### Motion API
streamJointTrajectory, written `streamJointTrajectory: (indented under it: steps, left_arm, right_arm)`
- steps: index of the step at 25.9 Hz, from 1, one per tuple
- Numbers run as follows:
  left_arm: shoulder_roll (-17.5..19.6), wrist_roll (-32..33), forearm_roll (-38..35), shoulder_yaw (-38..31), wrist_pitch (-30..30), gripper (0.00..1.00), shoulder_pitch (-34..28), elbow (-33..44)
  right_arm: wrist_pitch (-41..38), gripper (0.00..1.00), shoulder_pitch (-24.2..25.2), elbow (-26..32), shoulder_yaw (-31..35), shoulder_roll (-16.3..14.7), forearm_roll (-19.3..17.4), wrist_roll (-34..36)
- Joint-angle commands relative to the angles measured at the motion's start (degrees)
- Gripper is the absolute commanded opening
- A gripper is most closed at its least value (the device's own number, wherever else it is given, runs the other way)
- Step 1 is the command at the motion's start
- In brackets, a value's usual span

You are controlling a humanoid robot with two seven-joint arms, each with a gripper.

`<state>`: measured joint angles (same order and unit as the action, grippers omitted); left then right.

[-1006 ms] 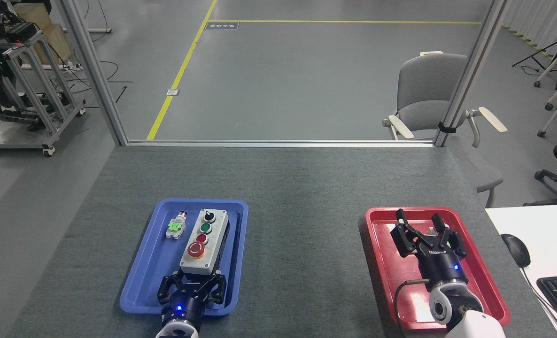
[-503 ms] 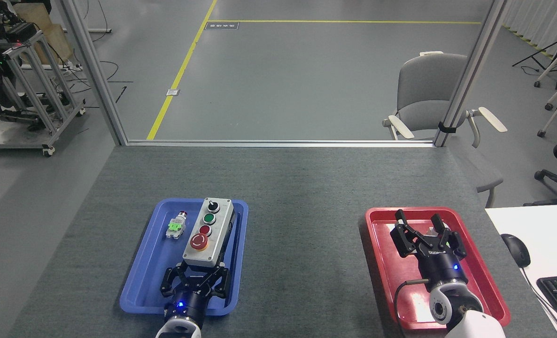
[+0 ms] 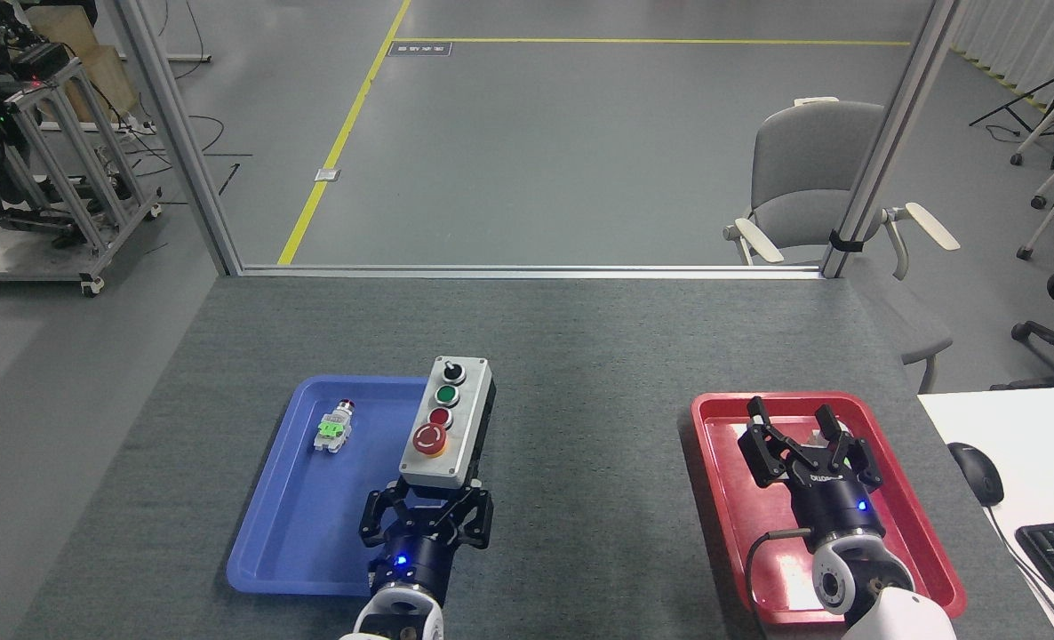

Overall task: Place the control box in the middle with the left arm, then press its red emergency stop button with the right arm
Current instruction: 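Drag the control box out of the blue tray to the table middle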

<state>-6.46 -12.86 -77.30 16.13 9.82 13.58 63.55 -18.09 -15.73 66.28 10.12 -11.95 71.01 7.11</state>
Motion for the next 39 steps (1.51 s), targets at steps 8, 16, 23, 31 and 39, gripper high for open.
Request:
streamJointTrajectory:
  steps: [8, 16, 23, 31, 39]
  left_arm:
    - [-1.5, 1.9, 3.8, 14.4, 14.2, 0.00, 3.0, -2.6]
    - [-1.5, 0.3, 8.3, 25.0, 23.8, 0.00, 3.0, -3.3]
    - [-1.5, 0.6, 9.7, 27.7, 23.5, 0.00, 3.8, -6.9]
    - [-1.6, 0.6, 15.4, 30.8, 27.9, 0.00, 3.9, -6.5]
    - [-1.6, -0.5, 22.0, 31.6, 29.3, 0.00, 4.3, -7.1]
  right_arm:
    - [0.0, 1.00, 0.0, 0.0, 0.0, 0.0, 0.0, 0.0]
    - [0.0, 1.00, -0.1, 0.0, 0.1, 0.0, 0.0, 0.0]
    - [0.1, 1.00, -0.3, 0.0, 0.2, 0.2, 0.0, 0.0]
    - [0.0, 1.00, -0.2, 0.0, -0.2, 0.1, 0.0, 0.0]
    - [0.3, 1.00, -0.2, 0.0, 0.3, 0.1, -0.1, 0.0]
